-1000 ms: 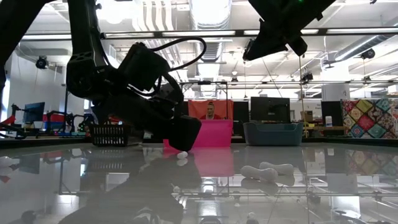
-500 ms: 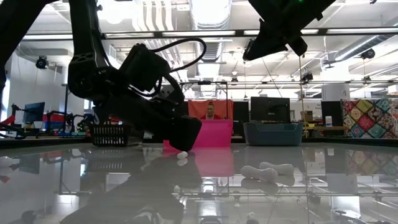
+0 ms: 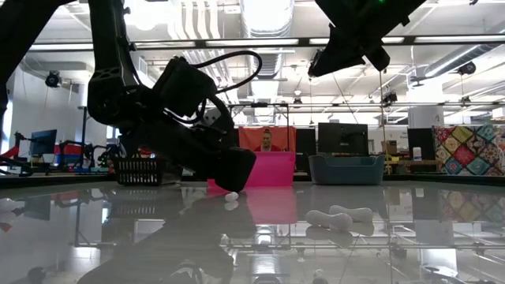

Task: Sort Halloween decoration
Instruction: Put the purple hat toy into the pink bin

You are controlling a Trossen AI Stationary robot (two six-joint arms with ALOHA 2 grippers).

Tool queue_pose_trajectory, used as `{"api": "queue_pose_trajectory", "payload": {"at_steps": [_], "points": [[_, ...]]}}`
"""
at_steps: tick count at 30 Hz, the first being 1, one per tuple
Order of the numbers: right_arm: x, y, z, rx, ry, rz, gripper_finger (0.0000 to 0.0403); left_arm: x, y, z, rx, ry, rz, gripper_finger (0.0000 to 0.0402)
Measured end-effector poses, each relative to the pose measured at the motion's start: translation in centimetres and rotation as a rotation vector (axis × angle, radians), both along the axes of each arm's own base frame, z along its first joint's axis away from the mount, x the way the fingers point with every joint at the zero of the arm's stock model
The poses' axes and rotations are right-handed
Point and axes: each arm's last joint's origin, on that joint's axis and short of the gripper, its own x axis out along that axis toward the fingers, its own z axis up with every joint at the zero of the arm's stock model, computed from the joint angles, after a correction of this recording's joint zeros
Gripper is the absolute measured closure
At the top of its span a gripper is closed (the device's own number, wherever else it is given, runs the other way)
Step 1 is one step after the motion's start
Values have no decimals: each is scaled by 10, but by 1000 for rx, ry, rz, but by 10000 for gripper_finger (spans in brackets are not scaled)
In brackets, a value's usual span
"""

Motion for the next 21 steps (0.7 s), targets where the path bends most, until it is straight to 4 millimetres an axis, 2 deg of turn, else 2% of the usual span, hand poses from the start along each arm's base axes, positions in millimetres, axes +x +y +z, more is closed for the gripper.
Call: {"api": "queue_pose_trajectory", "payload": {"at_steps": [13, 21], "points": [[0, 0, 0, 0, 0, 1, 394, 0, 0, 0, -13, -1, -20, 395], [0, 0, 0, 0, 1, 1, 394, 0, -2, 0, -23, -7, -25, 401]]}}
